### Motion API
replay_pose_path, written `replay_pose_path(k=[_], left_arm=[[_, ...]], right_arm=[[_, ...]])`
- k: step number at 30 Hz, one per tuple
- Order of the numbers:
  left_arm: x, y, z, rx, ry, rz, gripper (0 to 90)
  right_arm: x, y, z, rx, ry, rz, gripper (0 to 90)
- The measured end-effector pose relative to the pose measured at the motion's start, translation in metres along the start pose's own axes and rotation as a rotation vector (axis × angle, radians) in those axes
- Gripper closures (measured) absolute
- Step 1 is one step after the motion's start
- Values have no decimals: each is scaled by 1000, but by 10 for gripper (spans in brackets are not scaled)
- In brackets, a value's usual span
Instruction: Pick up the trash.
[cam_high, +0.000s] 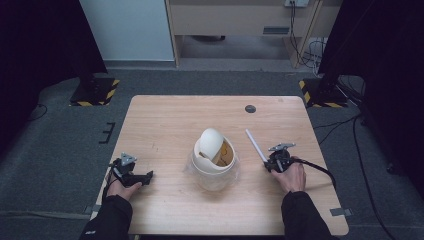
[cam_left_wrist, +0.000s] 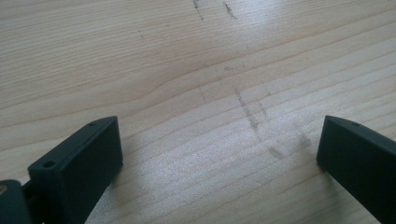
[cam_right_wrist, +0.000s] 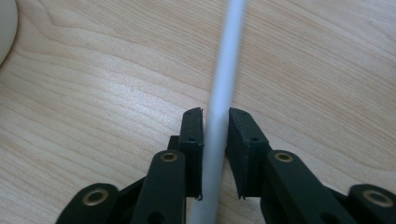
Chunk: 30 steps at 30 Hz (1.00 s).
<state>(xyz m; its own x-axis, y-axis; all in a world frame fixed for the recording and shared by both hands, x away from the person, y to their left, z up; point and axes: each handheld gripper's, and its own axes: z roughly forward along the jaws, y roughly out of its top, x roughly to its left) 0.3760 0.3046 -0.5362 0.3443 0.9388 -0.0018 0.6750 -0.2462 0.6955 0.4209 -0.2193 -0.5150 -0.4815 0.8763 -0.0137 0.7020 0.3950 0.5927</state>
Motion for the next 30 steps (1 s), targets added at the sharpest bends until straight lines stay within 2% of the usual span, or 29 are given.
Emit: replay_pose_path(k=[6,12,16,26,29,30], left_arm=[[0,0,0,-2,-2,-1,2],[1,3,-3,23,1,-4,60],[1,5,-6,39,0,-25,109],[-2,11,-12,-12,-14,-42,142],[-3,12,-14,-35,-18,-52,150],[-4,15,-18,-66,-20,-59,153]], right_arm=[[-1,0,-1,6,-1,2,790],[-2,1,-3,4,8,10,790],[-3,3,-6,-16,9,15,791],[-11,6,-18,-79,11,59,792],[-12,7,-20,-94,12,66,791],[-13,7,-24,-108,15,71,792]])
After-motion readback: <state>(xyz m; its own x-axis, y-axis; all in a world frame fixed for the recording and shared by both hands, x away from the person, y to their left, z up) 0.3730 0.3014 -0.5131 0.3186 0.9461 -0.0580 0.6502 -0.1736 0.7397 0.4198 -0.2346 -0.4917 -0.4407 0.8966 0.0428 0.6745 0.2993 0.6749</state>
